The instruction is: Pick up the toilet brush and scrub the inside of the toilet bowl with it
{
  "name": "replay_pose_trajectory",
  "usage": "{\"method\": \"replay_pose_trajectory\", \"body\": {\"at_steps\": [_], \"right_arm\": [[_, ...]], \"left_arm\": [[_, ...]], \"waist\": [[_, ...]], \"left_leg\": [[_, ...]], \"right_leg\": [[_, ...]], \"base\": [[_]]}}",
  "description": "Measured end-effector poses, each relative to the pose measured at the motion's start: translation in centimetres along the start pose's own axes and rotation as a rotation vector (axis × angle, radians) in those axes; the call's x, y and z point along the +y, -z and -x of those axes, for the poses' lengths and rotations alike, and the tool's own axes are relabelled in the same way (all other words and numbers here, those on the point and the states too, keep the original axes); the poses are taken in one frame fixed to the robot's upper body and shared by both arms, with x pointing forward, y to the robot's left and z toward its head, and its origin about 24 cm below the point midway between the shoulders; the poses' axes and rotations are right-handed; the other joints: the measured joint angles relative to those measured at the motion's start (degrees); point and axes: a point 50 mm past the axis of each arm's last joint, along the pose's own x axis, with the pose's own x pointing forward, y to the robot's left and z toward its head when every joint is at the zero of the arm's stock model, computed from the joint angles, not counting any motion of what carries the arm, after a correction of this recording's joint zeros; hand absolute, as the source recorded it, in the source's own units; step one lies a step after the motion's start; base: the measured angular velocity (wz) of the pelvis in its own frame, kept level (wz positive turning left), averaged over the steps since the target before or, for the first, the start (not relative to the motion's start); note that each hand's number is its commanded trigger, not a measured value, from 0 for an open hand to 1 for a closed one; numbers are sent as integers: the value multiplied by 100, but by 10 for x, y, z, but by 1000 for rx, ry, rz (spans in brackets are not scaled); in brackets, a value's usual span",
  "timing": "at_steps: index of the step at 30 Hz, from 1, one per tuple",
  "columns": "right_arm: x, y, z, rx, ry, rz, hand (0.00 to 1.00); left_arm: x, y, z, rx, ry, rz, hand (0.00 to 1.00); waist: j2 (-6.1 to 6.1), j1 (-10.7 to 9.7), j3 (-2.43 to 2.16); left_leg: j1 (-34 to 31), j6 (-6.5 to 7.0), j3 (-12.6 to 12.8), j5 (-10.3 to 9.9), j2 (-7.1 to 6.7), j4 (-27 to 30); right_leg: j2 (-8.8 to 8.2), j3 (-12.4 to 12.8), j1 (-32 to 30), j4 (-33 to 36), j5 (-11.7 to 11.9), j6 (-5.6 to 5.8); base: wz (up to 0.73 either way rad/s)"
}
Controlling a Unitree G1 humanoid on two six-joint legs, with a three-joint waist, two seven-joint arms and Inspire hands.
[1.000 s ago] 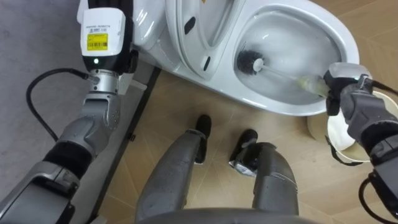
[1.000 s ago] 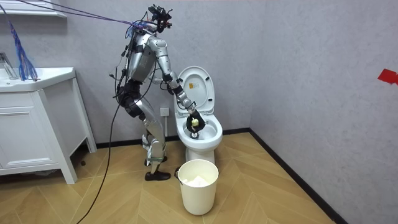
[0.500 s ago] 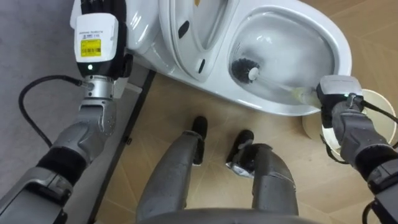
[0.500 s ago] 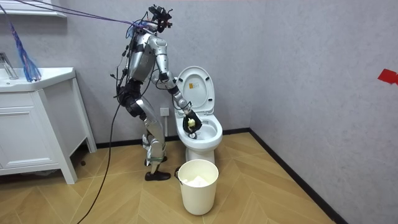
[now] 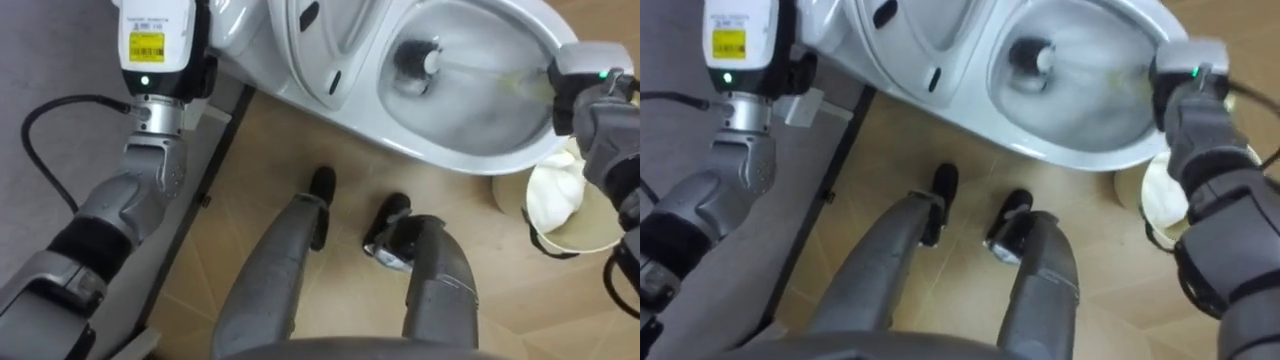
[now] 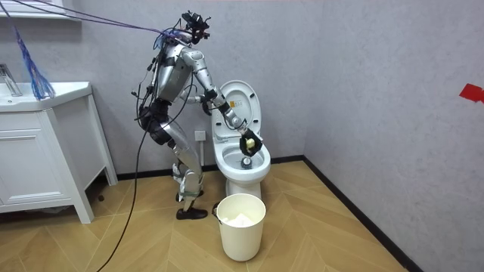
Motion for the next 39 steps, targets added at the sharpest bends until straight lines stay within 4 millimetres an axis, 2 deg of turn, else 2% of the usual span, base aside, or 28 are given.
{"method": "replay_pose_trajectory", "body": {"at_steps": [4, 7, 9, 11, 12, 13, 15, 18, 22, 25, 26, 29, 33, 34, 36, 39], "right_arm": [[3, -7, 3, -50, 17, 77, 100], [21, -18, 10, -110, -1, 171, 100], [48, -22, 20, -115, -62, 200, 100], [65, -23, 27, -88, -101, 183, 100], [74, -26, 30, -79, -118, 171, 100], [80, -25, 33, -60, -135, 150, 100], [90, -29, 38, -56, -153, 139, 100], [109, -38, 49, -52, -189, 89, 100], [120, -43, 56, -52, -215, 56, 100], [114, -37, 50, -30, -207, 49, 100], [109, -37, 47, -32, -196, 63, 100], [92, -28, 35, -28, -164, 91, 100], [54, -9, 16, -13, -89, 95, 100], [48, -6, 14, -8, -75, 93, 100], [30, 8, 8, 7, -29, 87, 100], [15, 18, 5, 28, 19, 71, 100]], "left_arm": [[1, 0, -1, -10, 1, -4, 0], [0, -2, -1, -25, 14, -2, 0], [-3, -7, 0, -39, 28, 12, 0], [-6, -9, 3, -36, 41, 19, 0], [-10, -10, 6, -22, 56, 27, 0], [-15, -11, 11, -5, 76, 35, 0], [-20, -11, 20, 28, 107, 62, 0], [-27, -8, 38, 93, 142, 93, 0], [-30, -4, 51, 139, 162, 106, 0], [-31, -5, 52, 140, 157, 100, 0], [-31, -5, 51, 138, 154, 97, 0], [-28, -9, 42, 113, 134, 99, 0], [-17, -13, 24, 66, 53, 101, 0], [-15, -14, 21, 57, 39, 101, 0], [-7, -13, 15, 8, 8, 67, 0], [-5, -13, 12, -17, -1, 48, 0]], "waist": [[-62, 37, 8], [-42, 99, 1], [121, 97, -11], [226, 112, -40], [314, 129, -58], [413, 92, -113], [529, 22, -144], [583, -94, -187], [648, -182, -229], [651, -146, -226], [632, -100, -212], [516, 29, -135], [245, 122, 2], [211, 122, 14], [59, 142, 18], [-26, 118, 17]], "left_leg": [[3, 16, 11, -13, 17, 48], [5, 19, 0, -23, 38, 75], [10, 7, -140, -31, 38, 93], [31, 4, -162, -45, 79, 86], [82, 25, -159, -58, 91, 82], [135, 32, -161, -63, 91, 40], [258, 43, -147, -67, 89, -56], [517, 45, -76, -66, 93, -256], [651, 28, -61, -66, 122, -361], [659, 5, -63, -81, 142, -365], [657, -6, -62, -90, 177, -347], [611, -16, -13, -97, 162, -311], [382, -43, 11, -73, 92, -243], [324, -47, 3, -70, 83, -204], [110, -48, 3, -66, 36, -39], [30, -25, 16, -84, 36, 103]], "right_leg": [[19, 2, 24, -8, -1, 10], [61, -8, 61, -54, 9, 29], [98, -192, 216, -198, 21, 48], [175, -207, 284, -325, 58, 94], [209, -192, 354, -375, 76, 110], [266, -163, 403, -437, 99, 129], [268, -158, 524, -529, 115, 153], [308, -89, 713, -673, 123, 164], [368, -85, 855, -824, 142, 146], [360, -89, 856, -811, 130, 127], [356, -95, 854, -789, 121, 113], [273, -96, 753, -625, 55, 66], [142, -70, 427, -341, -21, 17], [125, -73, 369, -282, -32, 4], [43, -70, 144, -71, -94, -19], [36, -44, 96, 12, -115, -1]], "base": [[-3], [-2], [20], [0], [-11], [-6], [0], [-9], [-4], [0], [-5], [1], [9], [10], [12], [3]]}}
